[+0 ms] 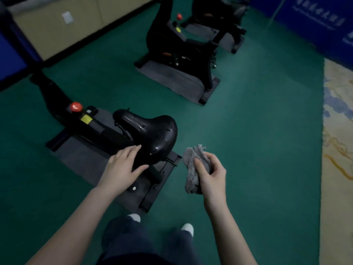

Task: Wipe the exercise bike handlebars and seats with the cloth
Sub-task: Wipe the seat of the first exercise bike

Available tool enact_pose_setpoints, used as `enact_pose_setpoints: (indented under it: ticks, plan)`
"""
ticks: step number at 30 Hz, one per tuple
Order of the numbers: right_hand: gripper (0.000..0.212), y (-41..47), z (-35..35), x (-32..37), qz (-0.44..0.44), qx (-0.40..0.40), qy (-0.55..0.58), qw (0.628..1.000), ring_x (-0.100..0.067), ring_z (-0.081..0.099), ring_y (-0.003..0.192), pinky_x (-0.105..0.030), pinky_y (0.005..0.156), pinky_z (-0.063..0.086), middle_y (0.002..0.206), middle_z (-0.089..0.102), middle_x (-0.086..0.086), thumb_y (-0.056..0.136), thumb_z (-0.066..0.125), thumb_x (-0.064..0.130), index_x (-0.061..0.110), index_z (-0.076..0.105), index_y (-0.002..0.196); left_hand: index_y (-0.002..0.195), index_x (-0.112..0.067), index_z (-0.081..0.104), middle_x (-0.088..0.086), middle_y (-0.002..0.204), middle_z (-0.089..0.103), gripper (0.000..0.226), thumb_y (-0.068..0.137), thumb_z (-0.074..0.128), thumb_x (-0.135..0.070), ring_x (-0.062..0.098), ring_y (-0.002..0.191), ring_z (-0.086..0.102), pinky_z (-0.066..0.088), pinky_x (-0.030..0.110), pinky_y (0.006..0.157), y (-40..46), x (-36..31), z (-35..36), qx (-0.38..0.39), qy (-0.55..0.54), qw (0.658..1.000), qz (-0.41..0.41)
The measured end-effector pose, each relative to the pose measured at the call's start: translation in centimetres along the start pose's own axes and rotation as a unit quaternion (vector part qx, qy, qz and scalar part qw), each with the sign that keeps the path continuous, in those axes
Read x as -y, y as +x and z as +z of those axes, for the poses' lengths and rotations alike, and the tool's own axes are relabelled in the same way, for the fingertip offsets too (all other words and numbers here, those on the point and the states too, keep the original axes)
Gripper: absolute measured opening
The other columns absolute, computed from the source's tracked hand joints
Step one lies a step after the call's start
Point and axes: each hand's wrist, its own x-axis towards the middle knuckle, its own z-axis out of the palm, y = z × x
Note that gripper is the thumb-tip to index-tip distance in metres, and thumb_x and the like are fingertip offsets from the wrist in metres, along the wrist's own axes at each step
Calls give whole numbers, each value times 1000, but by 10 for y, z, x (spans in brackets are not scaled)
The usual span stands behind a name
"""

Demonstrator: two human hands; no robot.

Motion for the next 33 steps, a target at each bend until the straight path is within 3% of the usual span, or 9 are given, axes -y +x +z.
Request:
enact_pose_setpoints:
  ticks: [5,9,13,20,27,33]
  plan:
    - [18,22,-56,-3,-21,78,-25,996,-21,66,99,-49,91,52,101,71,0,81,66,29,23,66,98,151,-22,18,-2,155,24,73,91,39,-59,17,141,21,19,38,113,-16,-54,25,-36,-17,996,-83]
    - [12,43,-75,-2,-42,122,-32,991,-22,66,99,-49,91,52,102,71,-3,89,67,15,21,66,99,150,-21,20,-1,155,25,74,91,39,-60,17,142,21,20,40,114,-20,-78,34,-64,-21,990,-126]
    - [13,60,-69,3,-55,170,-41,983,-20,67,95,-46,89,53,100,71,-1,89,66,13,22,65,98,150,-20,21,0,155,25,74,91,39,-60,19,141,23,21,41,113,-19,-86,35,-87,-45,981,-167]
    - [14,100,-32,9,-77,249,-74,962,-18,66,97,-47,91,52,101,71,1,89,65,12,22,65,100,149,-19,24,-1,154,26,70,92,39,-57,20,140,26,25,43,112,-4,-73,39,-130,-103,951,-259]
    - [26,153,28,9,-92,311,-133,937,-22,66,100,-52,90,52,104,71,2,79,63,38,28,66,103,148,-18,29,-2,151,32,67,92,41,-54,19,137,30,27,41,111,35,-46,43,-179,-193,909,-322]
    - [24,180,73,19,-127,358,-185,906,-19,65,103,-49,92,51,107,70,1,83,63,30,23,66,106,147,-18,29,-2,150,33,66,93,42,-53,18,138,29,26,41,114,57,-36,47,-185,-229,889,-350]
